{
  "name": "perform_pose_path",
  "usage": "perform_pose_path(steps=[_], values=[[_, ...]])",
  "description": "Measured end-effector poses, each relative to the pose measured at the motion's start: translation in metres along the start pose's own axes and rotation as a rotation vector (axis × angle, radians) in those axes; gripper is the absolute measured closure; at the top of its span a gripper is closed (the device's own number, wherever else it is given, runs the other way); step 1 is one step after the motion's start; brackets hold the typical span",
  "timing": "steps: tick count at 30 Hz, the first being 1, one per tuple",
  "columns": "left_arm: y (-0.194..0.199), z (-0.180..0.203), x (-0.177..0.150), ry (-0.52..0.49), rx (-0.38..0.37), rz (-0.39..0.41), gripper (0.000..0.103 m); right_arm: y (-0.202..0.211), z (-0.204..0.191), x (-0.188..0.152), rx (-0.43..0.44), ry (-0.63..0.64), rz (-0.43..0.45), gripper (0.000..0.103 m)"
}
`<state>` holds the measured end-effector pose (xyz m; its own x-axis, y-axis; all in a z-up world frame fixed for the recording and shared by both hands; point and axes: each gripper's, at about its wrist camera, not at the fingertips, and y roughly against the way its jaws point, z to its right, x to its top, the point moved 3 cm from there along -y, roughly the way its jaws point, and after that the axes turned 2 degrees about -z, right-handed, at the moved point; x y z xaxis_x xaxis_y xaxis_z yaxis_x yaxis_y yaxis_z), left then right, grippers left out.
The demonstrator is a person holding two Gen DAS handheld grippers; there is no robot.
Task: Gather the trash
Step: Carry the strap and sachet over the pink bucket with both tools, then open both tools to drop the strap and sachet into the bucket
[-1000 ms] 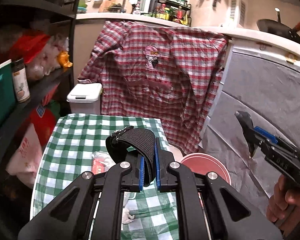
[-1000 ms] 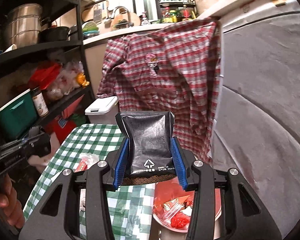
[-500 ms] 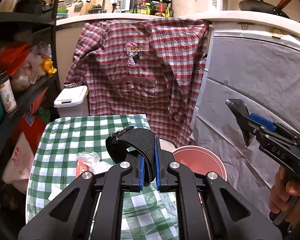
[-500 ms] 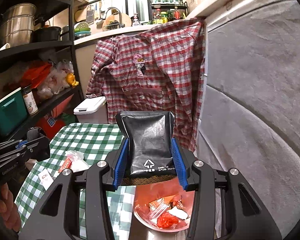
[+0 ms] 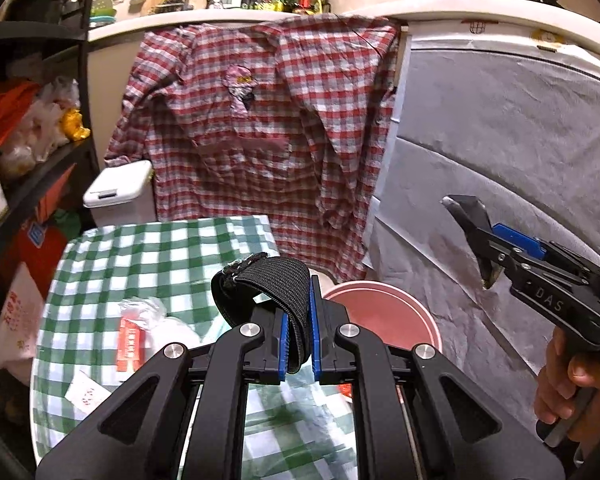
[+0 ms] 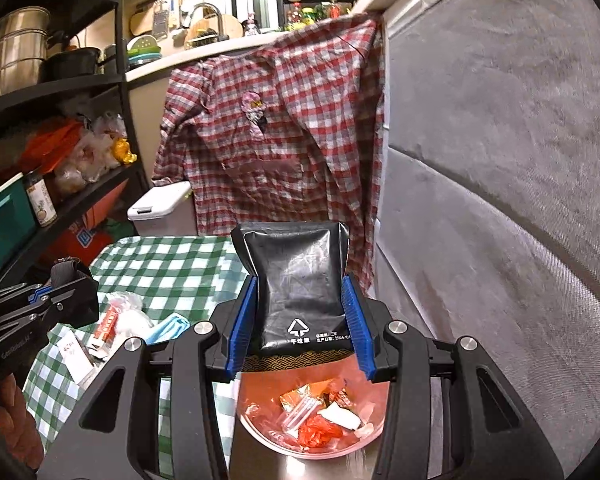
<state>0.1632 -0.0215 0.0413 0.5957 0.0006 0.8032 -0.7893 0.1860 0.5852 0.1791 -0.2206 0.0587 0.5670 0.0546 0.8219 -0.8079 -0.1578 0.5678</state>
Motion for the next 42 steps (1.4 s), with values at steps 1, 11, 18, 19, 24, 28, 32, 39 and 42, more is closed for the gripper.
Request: perform_pose_path(steps=[1,11,18,19,24,28,32,39,42], values=[[-0.003,0.003,-0.001,0.0,-0.011,-0.006,0.095,-0.002,0.003,-0.001,-0.002,-0.006,-0.009,0.059],[-0.049,0.032,-0.014,-0.036,-0.123,-0.094,0.095,-0.022,0.025,-0.01,-0.022,-0.025,-0.066,0.059],[-0.079,0.045,-0.021,-0.08,-0.145,-0.153,0.095,-0.034,0.03,-0.014,-0.016,-0.044,-0.099,0.058],[-0.082,0.046,-0.021,-0.083,-0.146,-0.157,0.095,-0.036,0.03,-0.014,-0.018,-0.041,-0.102,0.058],[-0.1,0.049,-0.019,-0.09,-0.149,-0.181,0.094,-0.045,0.031,-0.016,-0.023,-0.042,-0.118,0.052],[-0.109,0.053,-0.018,-0.099,-0.146,-0.193,0.068,-0.053,0.032,-0.017,-0.033,-0.053,-0.137,0.041],[-0.105,0.048,-0.014,-0.079,-0.152,-0.182,0.063,-0.055,0.029,-0.016,-0.031,-0.047,-0.132,0.038],[-0.102,0.044,-0.013,-0.079,-0.142,-0.178,0.063,-0.06,0.024,-0.018,-0.023,-0.04,-0.147,0.038],[-0.097,0.042,-0.011,-0.081,-0.139,-0.166,0.063,-0.059,0.021,-0.018,-0.021,-0.03,-0.142,0.038]])
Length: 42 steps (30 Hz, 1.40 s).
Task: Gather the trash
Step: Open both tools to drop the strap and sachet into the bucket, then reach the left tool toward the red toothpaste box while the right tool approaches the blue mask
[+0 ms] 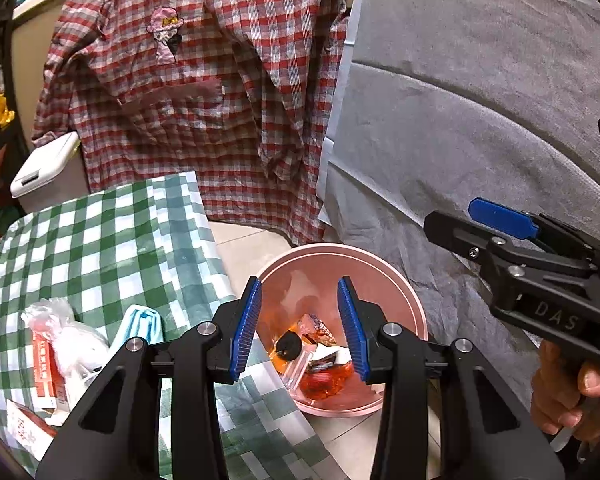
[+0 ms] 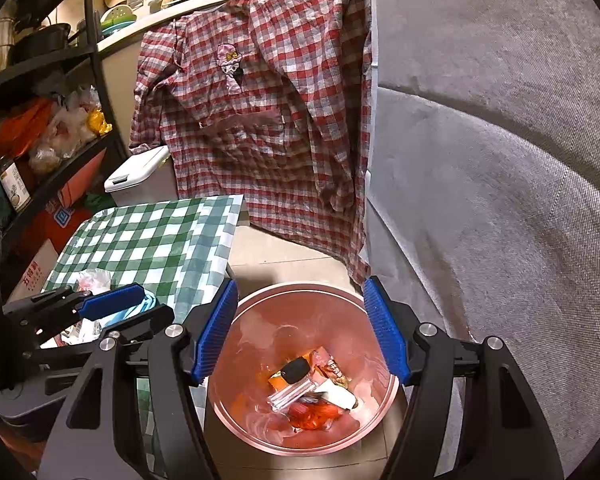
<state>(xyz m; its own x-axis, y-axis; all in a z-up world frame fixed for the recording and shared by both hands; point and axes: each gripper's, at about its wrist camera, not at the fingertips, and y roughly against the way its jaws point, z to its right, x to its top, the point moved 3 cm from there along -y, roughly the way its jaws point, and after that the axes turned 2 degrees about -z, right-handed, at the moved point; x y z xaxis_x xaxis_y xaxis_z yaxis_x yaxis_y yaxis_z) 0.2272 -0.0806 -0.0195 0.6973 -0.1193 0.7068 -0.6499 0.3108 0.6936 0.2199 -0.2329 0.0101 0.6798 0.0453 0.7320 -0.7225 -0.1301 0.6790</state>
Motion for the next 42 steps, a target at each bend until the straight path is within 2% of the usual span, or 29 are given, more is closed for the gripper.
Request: perform_pose_path(steps=[10,19,21,24,26,29,34,38,42], values=[[0.04,-0.024,0.002,0.014,0.033,0.06,0.063,0.014,-0.017,0.005,0.006,0.016,0.056,0.038],[0.093,-0.084,-0.003,0.079,0.099,0.128,0.063,0.033,-0.053,0.008,0.037,0.035,0.111,0.039],[0.103,-0.101,-0.004,0.103,0.119,0.139,0.063,0.035,-0.064,0.007,0.052,0.041,0.117,0.042],[0.118,-0.134,-0.009,0.156,0.173,0.135,0.064,0.036,-0.082,0.006,0.07,0.066,0.123,0.051],[0.125,-0.153,-0.014,0.191,0.203,0.132,0.064,0.034,-0.095,0.004,0.092,0.083,0.121,0.064],[0.133,-0.178,-0.02,0.237,0.236,0.125,0.066,0.03,-0.116,0.0,0.119,0.114,0.117,0.076],[0.141,-0.209,-0.031,0.261,0.297,0.133,0.066,0.021,-0.147,-0.004,0.148,0.157,0.12,0.079],[0.132,-0.225,-0.044,0.265,0.331,0.112,0.066,0.007,-0.172,-0.011,0.177,0.196,0.108,0.079],[0.117,-0.237,-0.057,0.27,0.331,0.074,0.066,-0.013,-0.194,-0.02,0.209,0.224,0.068,0.079]])
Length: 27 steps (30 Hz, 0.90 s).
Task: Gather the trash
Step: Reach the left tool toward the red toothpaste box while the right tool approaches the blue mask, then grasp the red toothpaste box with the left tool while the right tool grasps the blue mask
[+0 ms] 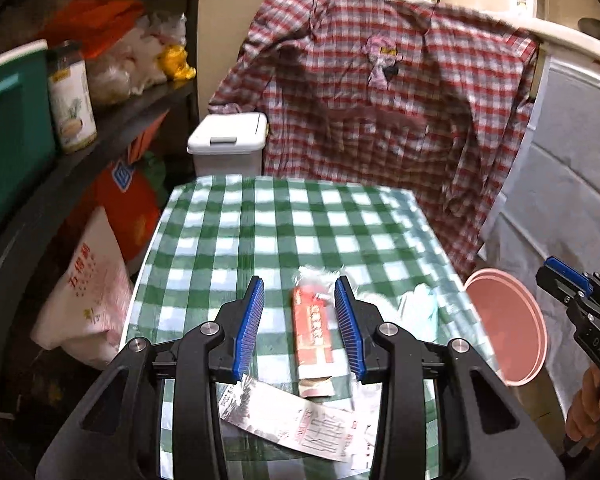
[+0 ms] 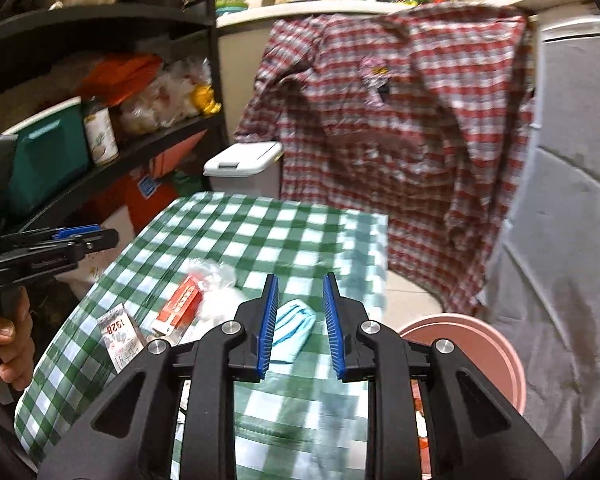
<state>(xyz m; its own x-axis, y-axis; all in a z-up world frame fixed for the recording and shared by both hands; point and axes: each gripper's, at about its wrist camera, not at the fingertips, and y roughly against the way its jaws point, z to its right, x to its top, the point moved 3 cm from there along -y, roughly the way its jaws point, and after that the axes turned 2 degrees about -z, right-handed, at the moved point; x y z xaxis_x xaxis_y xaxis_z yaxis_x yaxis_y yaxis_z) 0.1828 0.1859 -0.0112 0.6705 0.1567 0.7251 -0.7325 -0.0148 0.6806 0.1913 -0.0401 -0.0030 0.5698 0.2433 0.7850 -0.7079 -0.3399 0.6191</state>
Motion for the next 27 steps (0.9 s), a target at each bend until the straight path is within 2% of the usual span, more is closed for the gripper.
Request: perform_pose_path(steps=[9,17,23,27], values=[[-0.045,0.007,-0.024,-0.027,-0.054,-0.125,0.066,-0.055,-0.023,-0.015,0.056,-0.005,-0.11,0.078],[-0.079,0.013,-0.043,-0.04,-0.067,-0.245,0.063,-0.099,-0.035,-0.034,0.104,-0.014,-0.233,0.07],[-0.09,0.014,-0.05,-0.04,-0.075,-0.289,0.056,-0.12,-0.037,-0.043,0.105,-0.009,-0.292,0.067],[-0.099,0.015,-0.055,-0.049,-0.061,-0.323,0.056,-0.126,-0.035,-0.046,0.105,-0.016,-0.316,0.067]])
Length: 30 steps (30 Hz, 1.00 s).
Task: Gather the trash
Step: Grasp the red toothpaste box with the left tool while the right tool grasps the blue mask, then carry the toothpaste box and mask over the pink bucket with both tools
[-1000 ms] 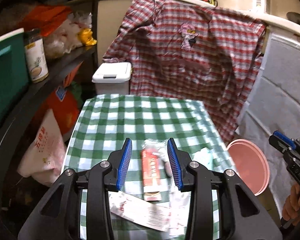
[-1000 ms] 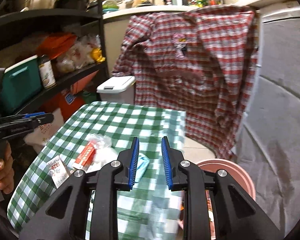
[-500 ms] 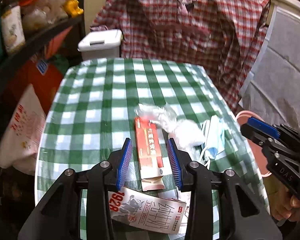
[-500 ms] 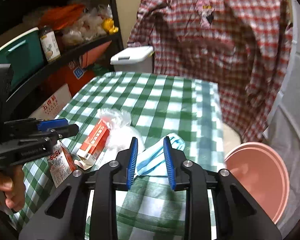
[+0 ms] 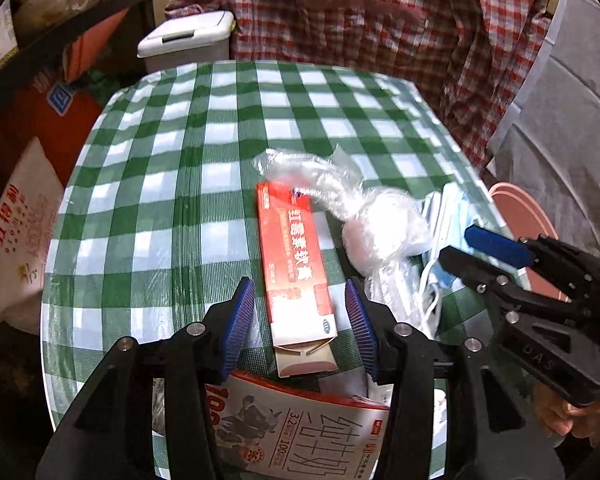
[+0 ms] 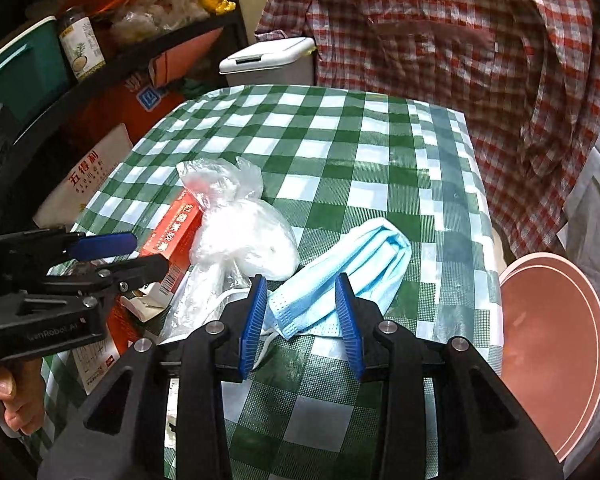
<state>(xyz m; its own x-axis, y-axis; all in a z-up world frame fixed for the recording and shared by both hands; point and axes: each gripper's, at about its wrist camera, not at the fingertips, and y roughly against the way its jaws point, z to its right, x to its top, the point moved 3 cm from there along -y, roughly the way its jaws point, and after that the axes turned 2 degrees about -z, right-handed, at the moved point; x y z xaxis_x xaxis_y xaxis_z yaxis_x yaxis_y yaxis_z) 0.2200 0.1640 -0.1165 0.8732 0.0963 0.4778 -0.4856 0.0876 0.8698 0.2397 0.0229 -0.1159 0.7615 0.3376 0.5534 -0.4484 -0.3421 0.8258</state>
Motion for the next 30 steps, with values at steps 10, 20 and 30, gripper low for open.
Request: perform_pose_path(steps=[10,20,30], values=[[-0.008,-0.005,-0.001,0.018,0.008,-0.042,0.068,0.005,0.006,0.002,-0.015,0.001,0.009,0.099],[0.016,-0.017,0.011,0.08,0.034,0.029,0.069,0.033,0.013,0.006,-0.018,0.003,0.073,0.101],[0.046,-0.032,0.017,0.148,0.093,0.107,0.069,0.072,0.016,0.006,-0.025,0.023,0.154,0.101]])
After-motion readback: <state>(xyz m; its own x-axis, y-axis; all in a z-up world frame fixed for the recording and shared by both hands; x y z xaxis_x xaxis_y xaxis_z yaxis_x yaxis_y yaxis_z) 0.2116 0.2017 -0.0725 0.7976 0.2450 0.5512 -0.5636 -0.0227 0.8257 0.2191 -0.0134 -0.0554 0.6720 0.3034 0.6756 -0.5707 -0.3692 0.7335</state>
